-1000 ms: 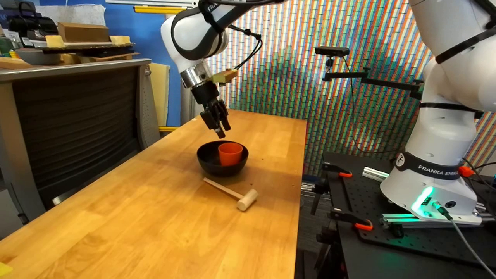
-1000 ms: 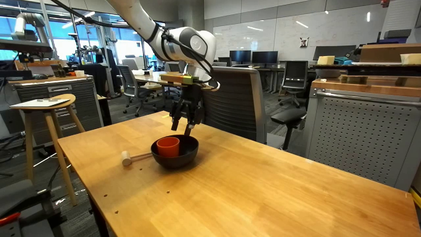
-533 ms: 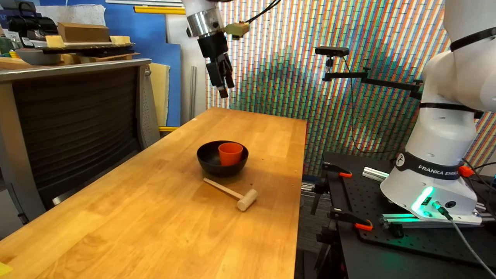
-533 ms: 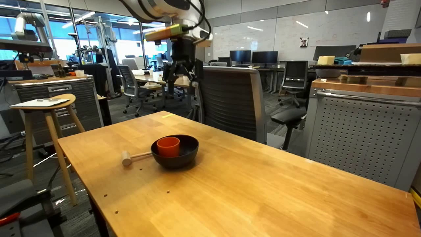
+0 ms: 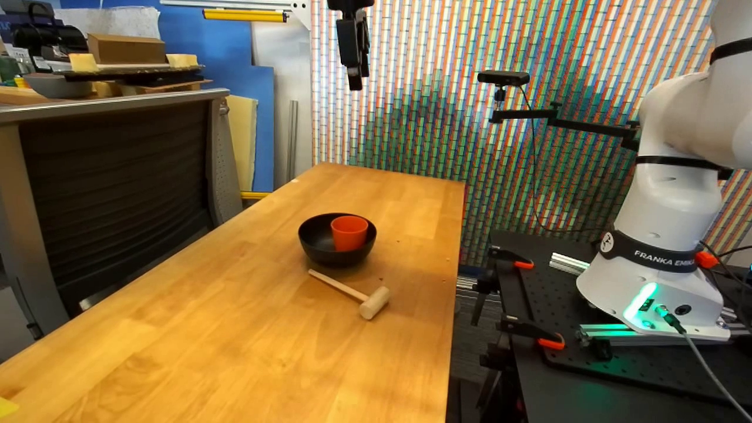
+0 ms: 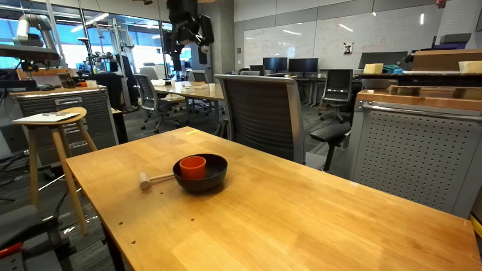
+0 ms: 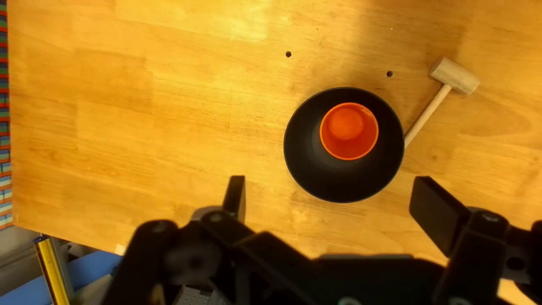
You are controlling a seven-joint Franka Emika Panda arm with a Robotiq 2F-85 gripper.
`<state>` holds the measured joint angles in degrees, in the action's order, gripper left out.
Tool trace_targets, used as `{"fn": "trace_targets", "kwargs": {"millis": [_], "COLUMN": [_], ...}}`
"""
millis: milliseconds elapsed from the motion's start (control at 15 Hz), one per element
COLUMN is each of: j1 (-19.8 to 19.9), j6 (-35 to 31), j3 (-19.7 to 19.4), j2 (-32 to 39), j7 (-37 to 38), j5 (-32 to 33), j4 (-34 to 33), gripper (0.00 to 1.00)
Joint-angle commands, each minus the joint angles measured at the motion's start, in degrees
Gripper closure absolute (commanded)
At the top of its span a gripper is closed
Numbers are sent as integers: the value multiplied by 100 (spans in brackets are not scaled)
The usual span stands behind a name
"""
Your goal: Pick up the orange cup and put it in the black bowl
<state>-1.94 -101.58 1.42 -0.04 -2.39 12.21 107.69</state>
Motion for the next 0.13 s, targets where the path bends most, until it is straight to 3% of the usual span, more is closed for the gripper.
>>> {"fn": "trace_targets", "kwargs": {"millis": [0,67], "j1": [9,9], "j6": [2,-25], "j3": [11,11], "j2": [-19,-17], "j7": [0,0], "j5": [-2,-2], "j4": [26,60], "gripper": [0,0]}}
